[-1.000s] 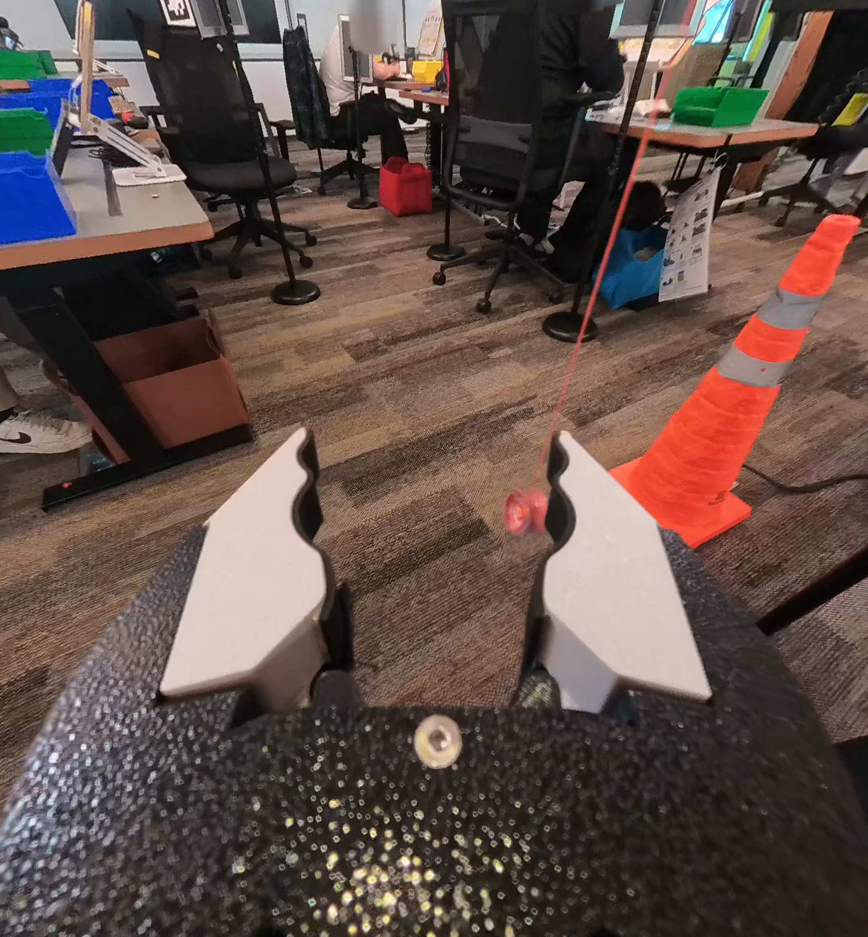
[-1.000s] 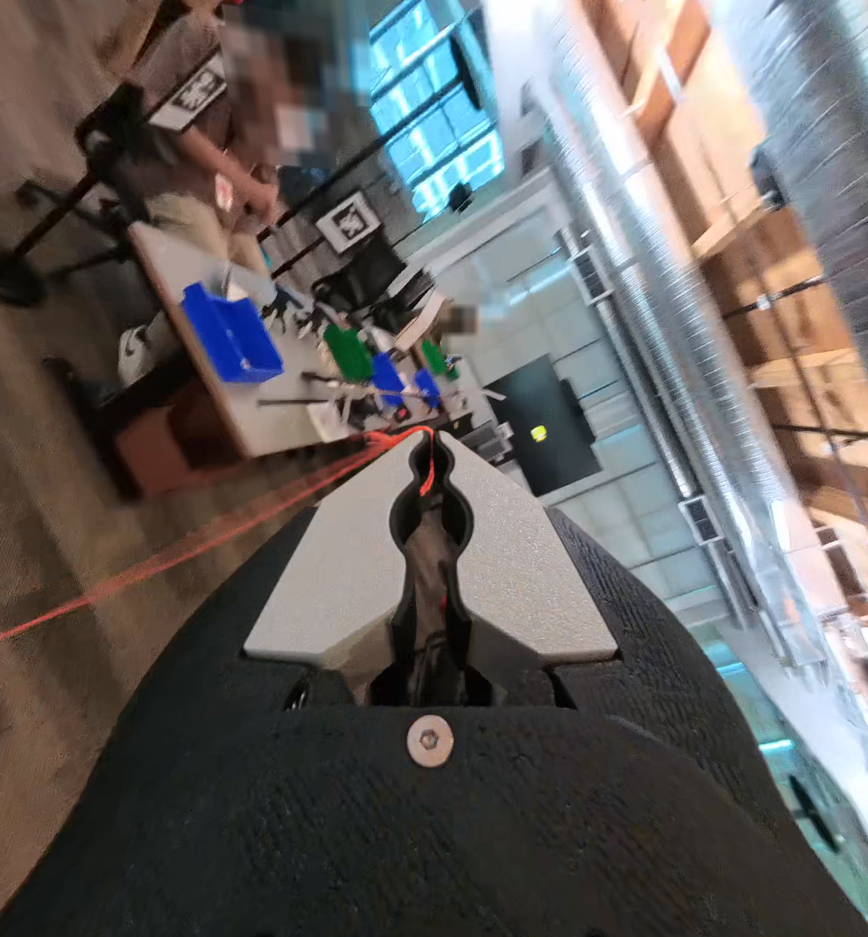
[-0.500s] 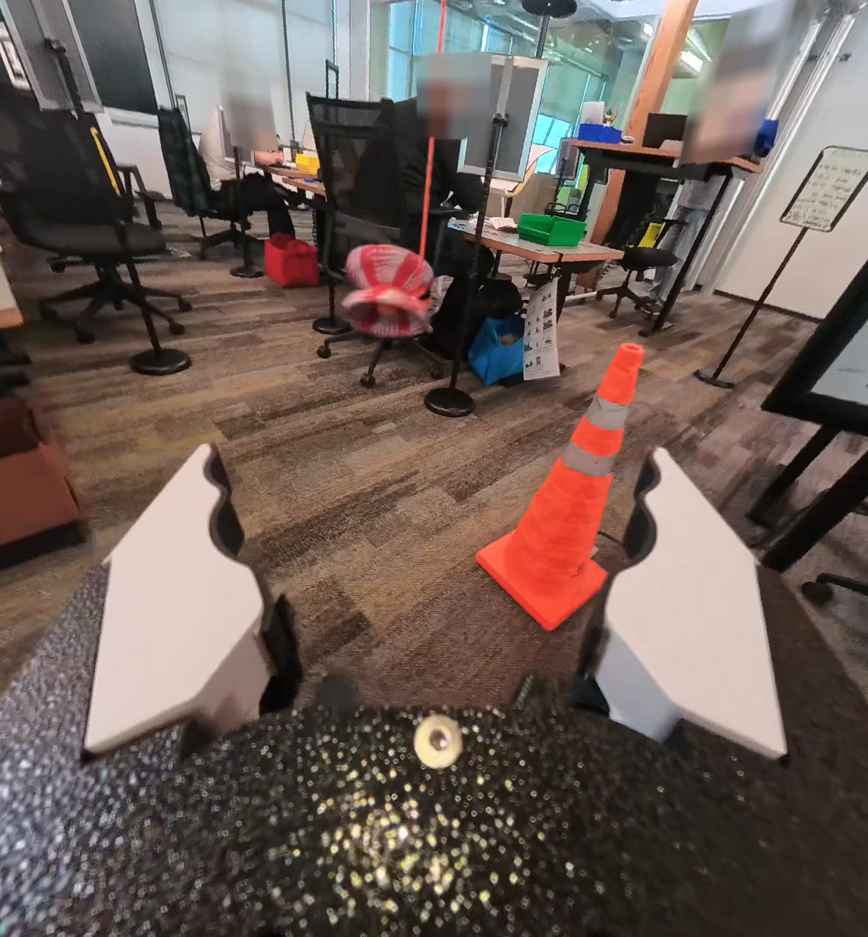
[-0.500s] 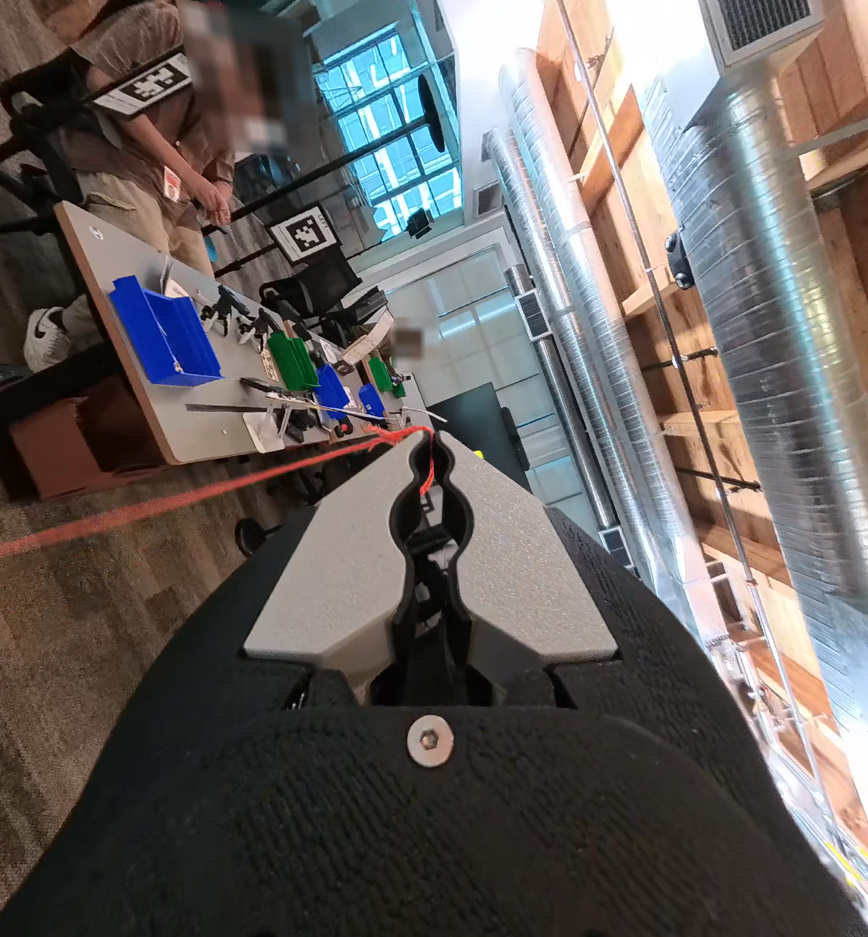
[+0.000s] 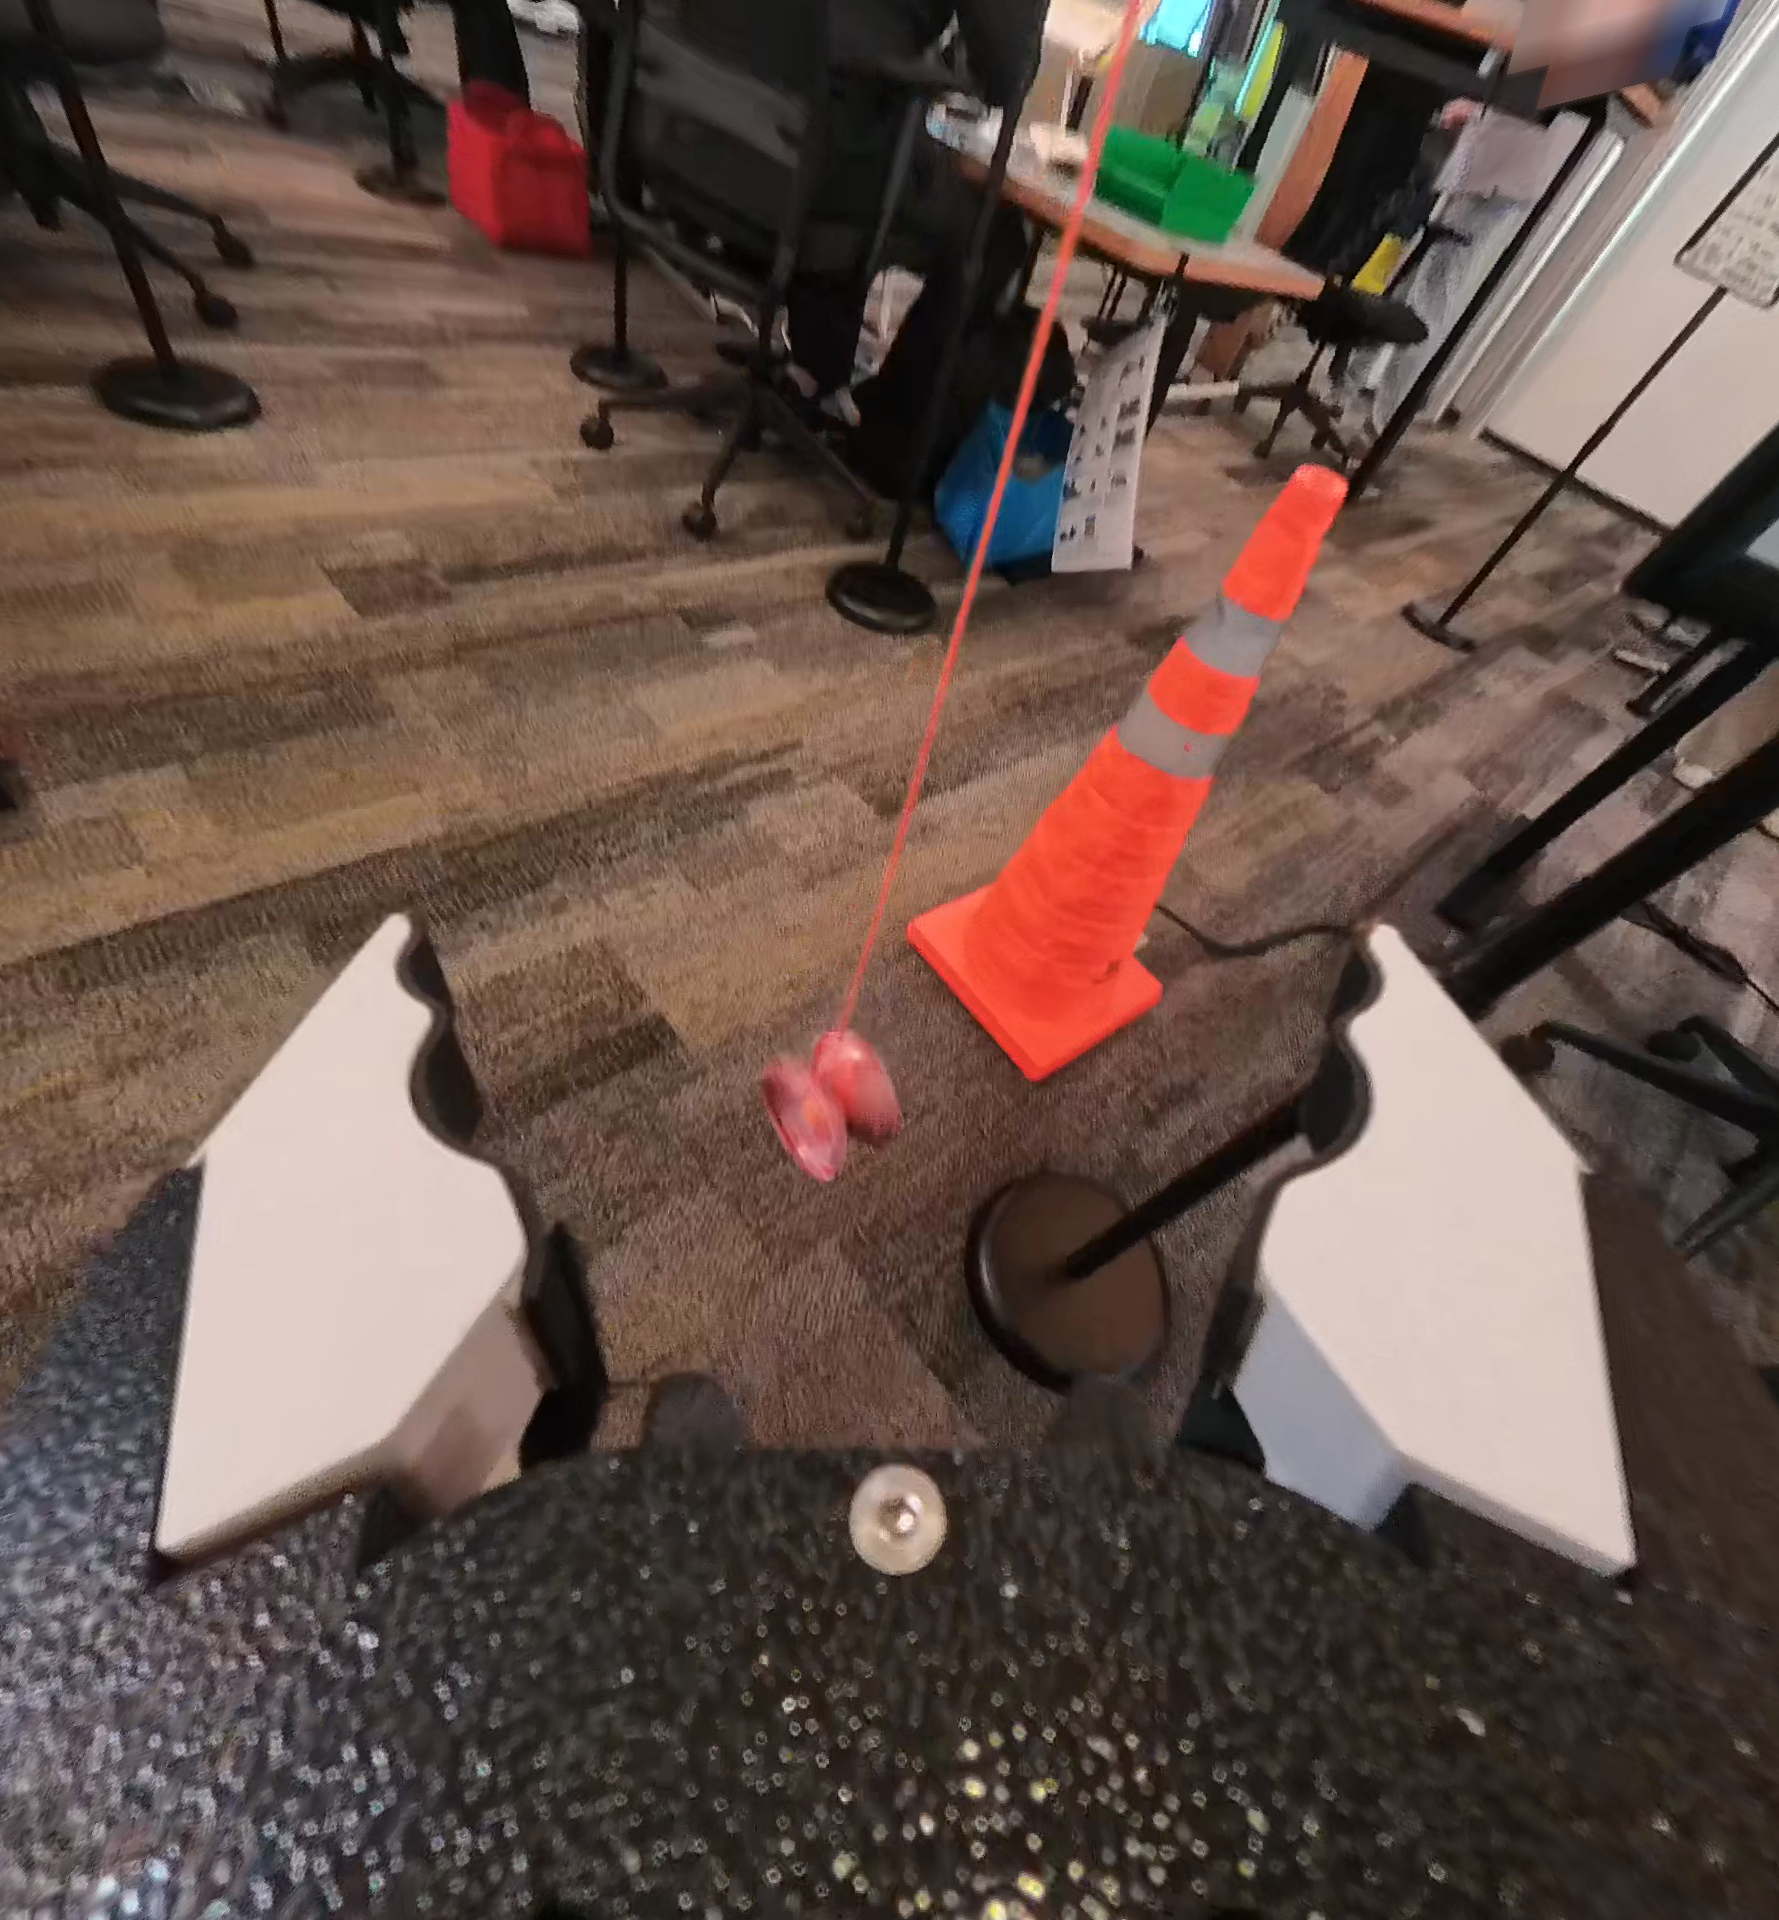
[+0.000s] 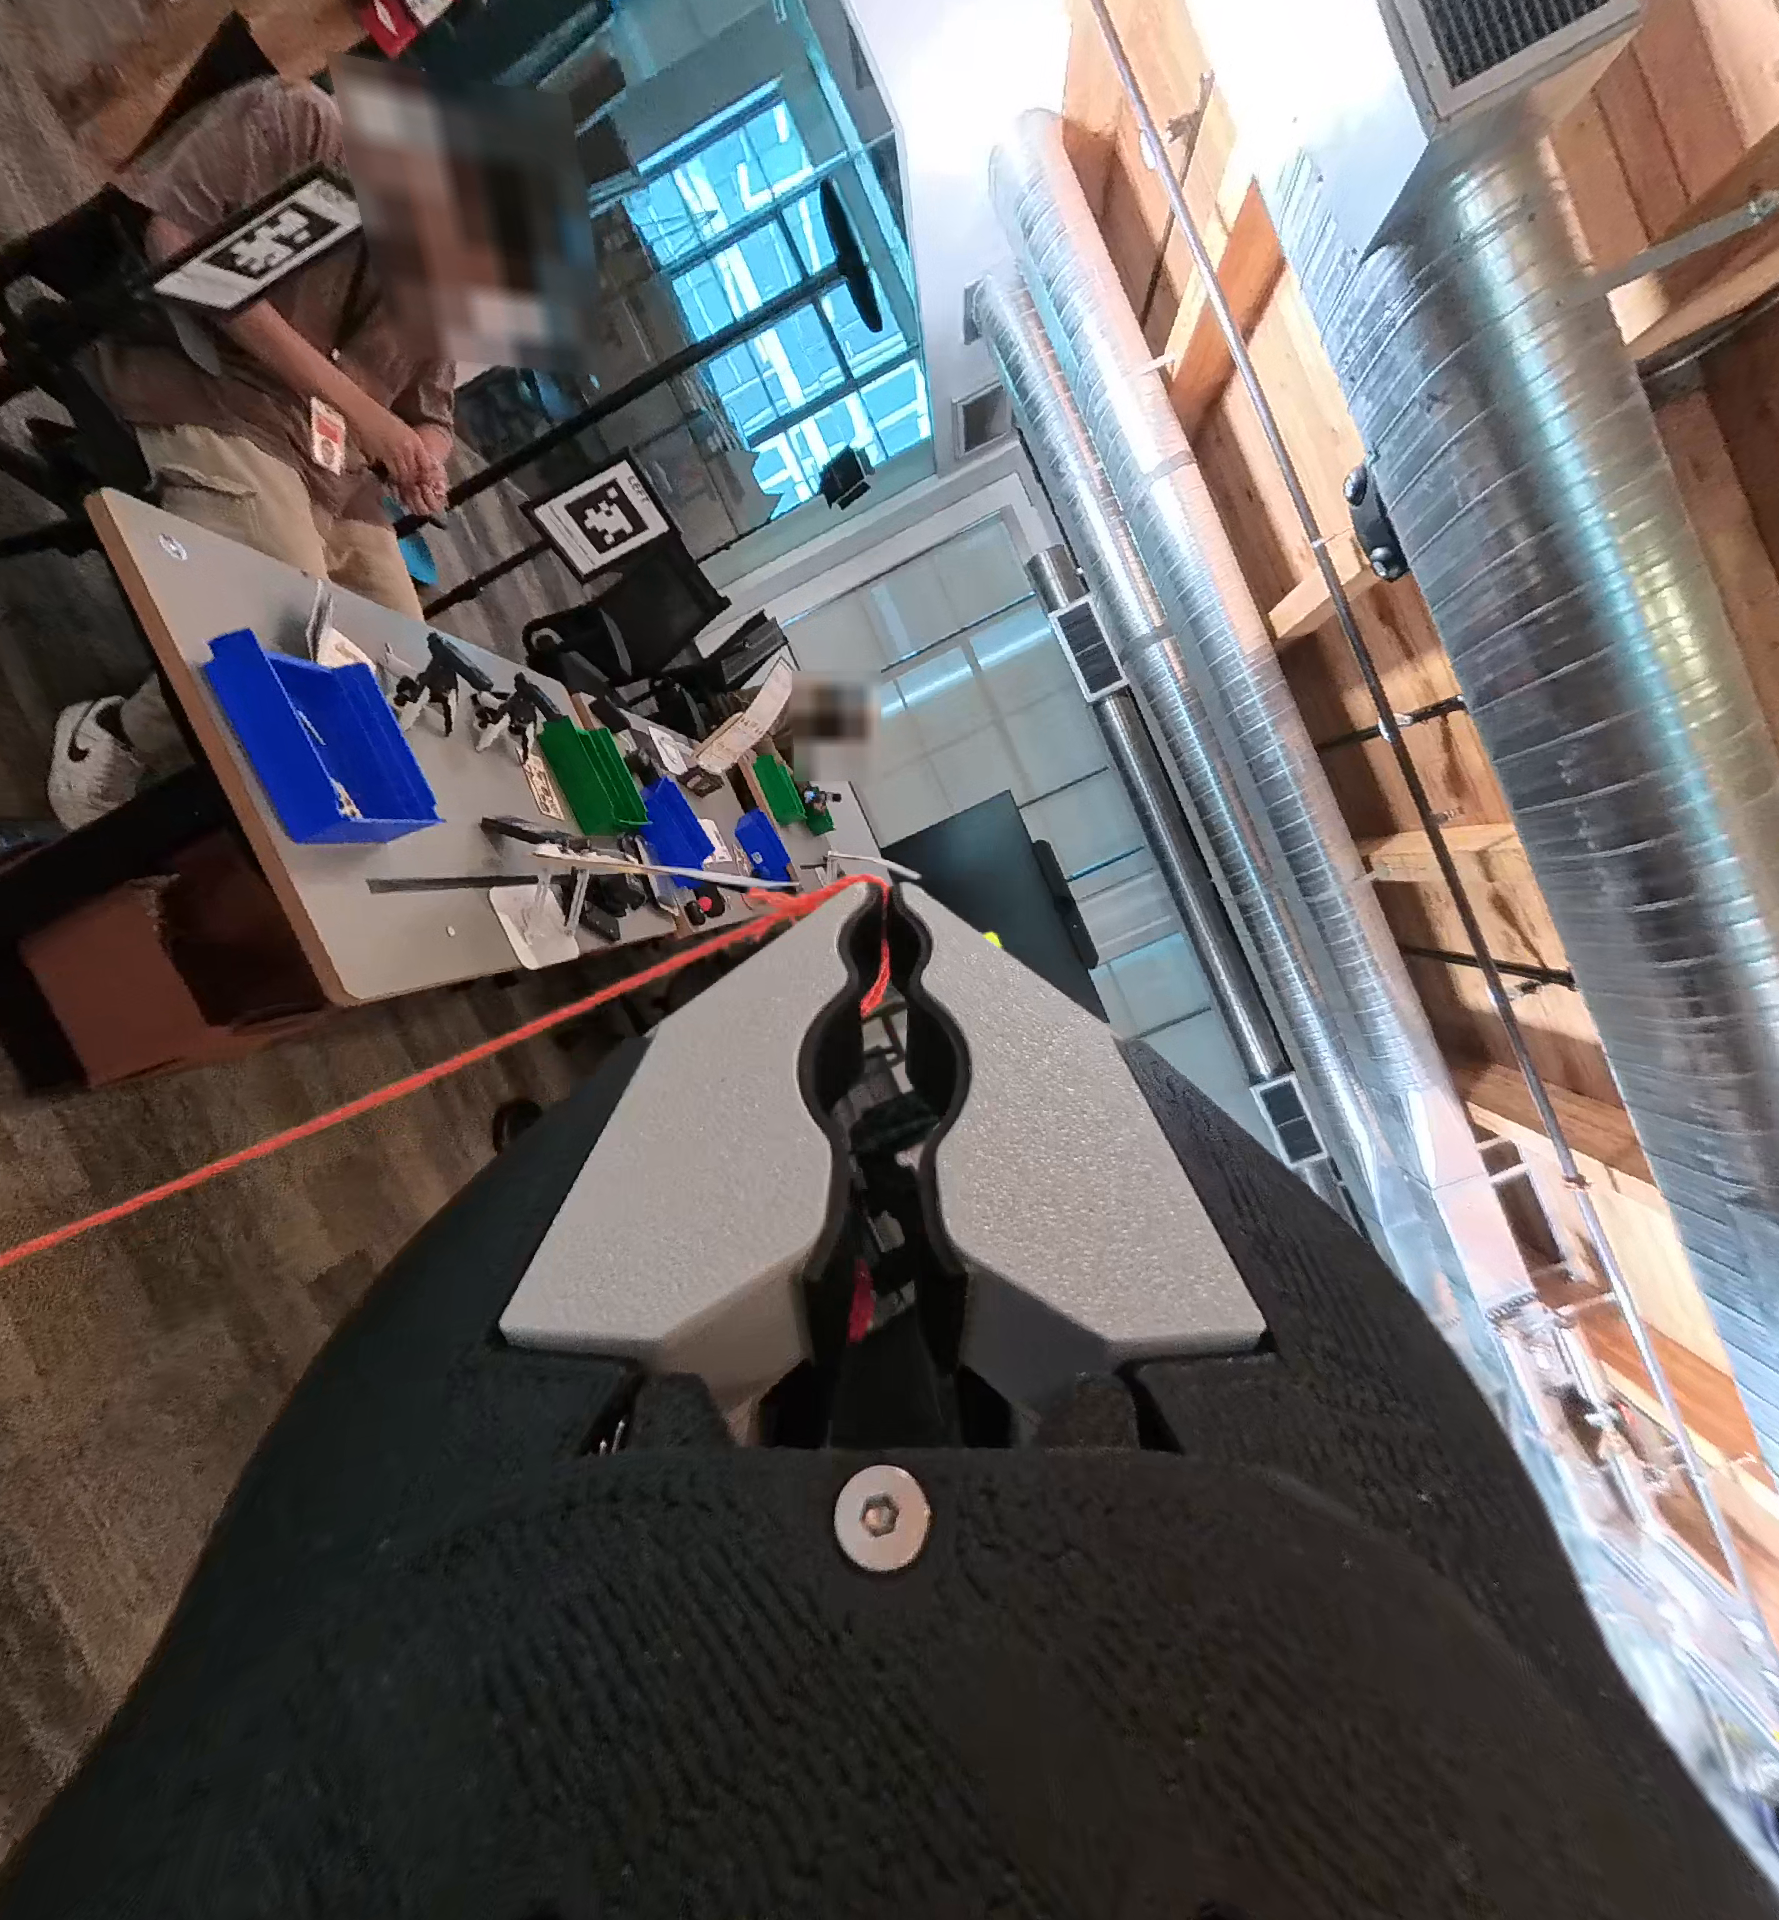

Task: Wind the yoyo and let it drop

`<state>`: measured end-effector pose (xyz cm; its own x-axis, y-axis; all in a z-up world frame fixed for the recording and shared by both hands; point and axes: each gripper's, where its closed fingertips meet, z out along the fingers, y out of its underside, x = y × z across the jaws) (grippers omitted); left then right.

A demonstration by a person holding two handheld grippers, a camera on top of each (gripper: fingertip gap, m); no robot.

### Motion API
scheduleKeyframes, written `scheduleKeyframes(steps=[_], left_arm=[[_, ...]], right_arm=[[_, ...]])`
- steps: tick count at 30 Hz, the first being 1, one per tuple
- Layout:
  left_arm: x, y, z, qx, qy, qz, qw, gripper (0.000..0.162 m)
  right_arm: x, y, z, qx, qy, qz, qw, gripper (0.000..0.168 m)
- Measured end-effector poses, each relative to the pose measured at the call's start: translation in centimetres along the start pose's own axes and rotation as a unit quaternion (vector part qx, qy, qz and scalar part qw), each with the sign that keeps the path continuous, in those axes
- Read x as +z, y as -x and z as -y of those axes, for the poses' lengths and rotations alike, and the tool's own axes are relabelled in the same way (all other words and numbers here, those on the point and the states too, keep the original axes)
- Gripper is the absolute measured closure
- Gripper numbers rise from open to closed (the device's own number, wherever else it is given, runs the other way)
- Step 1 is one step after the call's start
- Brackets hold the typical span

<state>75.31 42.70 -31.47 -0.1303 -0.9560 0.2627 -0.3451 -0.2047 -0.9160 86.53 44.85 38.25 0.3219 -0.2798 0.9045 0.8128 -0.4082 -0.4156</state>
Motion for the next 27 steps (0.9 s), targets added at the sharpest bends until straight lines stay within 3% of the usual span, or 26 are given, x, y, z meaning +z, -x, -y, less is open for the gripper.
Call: scheduleKeyframes(steps=[8, 14, 19, 23, 27], left_arm=[[1.8, 0.3, -3.8, -0.014, 0.073, 0.000, 0.997, 0.003], [4.2, 0.5, -3.2, -0.024, 0.081, -0.002, 0.996, 0.004], [6.9, 2.8, -4.2, -0.010, 0.137, 0.061, 0.989, 0.012], [7.8, 4.3, -3.6, -0.060, 0.114, 0.082, 0.988, 0.027], [7.6, 4.4, -0.3, -0.080, 0.029, 0.072, 0.994, 0.044]], right_arm=[[-0.8, -4.3, 5.6, -0.007, -0.043, -0.018, 0.999, 0.168], [-3.8, -8.6, 11.5, -0.024, -0.088, -0.051, 0.995, 0.168], [-5.9, -12.5, 15.9, -0.049, -0.106, -0.095, 0.989, 0.168], [-7.0, -15.3, 18.2, -0.058, -0.101, -0.122, 0.986, 0.168], [-7.7, -17.2, 19.1, -0.061, -0.091, -0.139, 0.984, 0.168]])
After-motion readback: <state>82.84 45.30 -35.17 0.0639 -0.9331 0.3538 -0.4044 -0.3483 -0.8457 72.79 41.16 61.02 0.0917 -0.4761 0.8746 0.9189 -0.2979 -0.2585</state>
